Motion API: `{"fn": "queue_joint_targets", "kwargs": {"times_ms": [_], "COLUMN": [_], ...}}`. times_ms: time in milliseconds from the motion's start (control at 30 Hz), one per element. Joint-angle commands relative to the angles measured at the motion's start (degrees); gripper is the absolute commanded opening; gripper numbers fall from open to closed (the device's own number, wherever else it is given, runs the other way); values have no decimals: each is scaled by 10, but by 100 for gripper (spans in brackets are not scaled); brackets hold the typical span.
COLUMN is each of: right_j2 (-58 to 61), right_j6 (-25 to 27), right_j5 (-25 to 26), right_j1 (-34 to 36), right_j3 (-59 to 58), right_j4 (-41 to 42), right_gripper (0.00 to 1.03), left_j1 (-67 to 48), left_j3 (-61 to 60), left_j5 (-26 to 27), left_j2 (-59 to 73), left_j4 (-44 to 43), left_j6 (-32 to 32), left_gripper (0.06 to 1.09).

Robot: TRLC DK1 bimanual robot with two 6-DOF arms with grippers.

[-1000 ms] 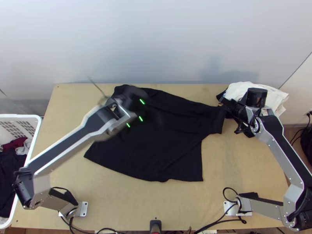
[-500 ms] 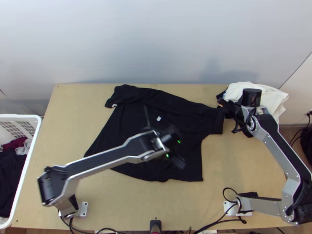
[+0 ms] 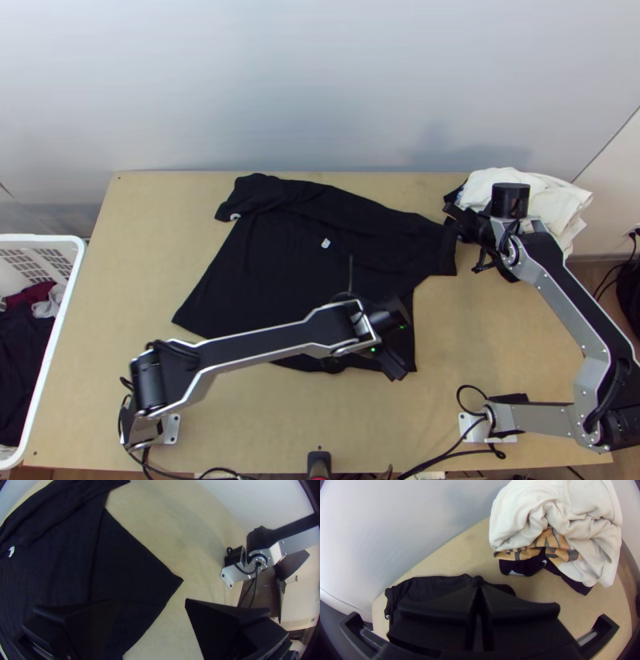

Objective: Fold the t-shirt

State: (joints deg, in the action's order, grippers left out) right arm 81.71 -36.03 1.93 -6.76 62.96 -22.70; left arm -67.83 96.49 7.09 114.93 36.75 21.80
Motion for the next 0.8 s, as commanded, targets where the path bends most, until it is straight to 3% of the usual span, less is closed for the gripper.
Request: {"fn": "queue_joint_targets", "kwargs": {"times_ms": [0,133,200,267,500,633,767], "right_j2": [4,3,-1,-5,-16,-23,-38], "right_j6": [-3,-7,-7,-7,-11,-17,-17], "right_j5": [0,0,0,0,0,0,0], "right_j1": [3,3,3,6,18,19,22], "right_j3": [-6,-7,-7,-9,-14,-15,-22], "right_j4": [0,0,0,0,0,0,-3], "right_gripper": [3,4,20,26,65,79,83], "left_j1": [-24,-34,-35,-38,-45,-47,-48], "left_j3": [36,41,41,42,56,59,59], "left_j5": [-2,-22,-30,-30,-45,-47,-54], "left_j2": [59,84,88,90,107,117,122], "left_j4": [-19,-33,-42,-45,-46,-43,-40], "left_j6": [3,-5,-6,-6,-7,-7,-4], "left_gripper": [101,101,101,101,102,102,96]}}
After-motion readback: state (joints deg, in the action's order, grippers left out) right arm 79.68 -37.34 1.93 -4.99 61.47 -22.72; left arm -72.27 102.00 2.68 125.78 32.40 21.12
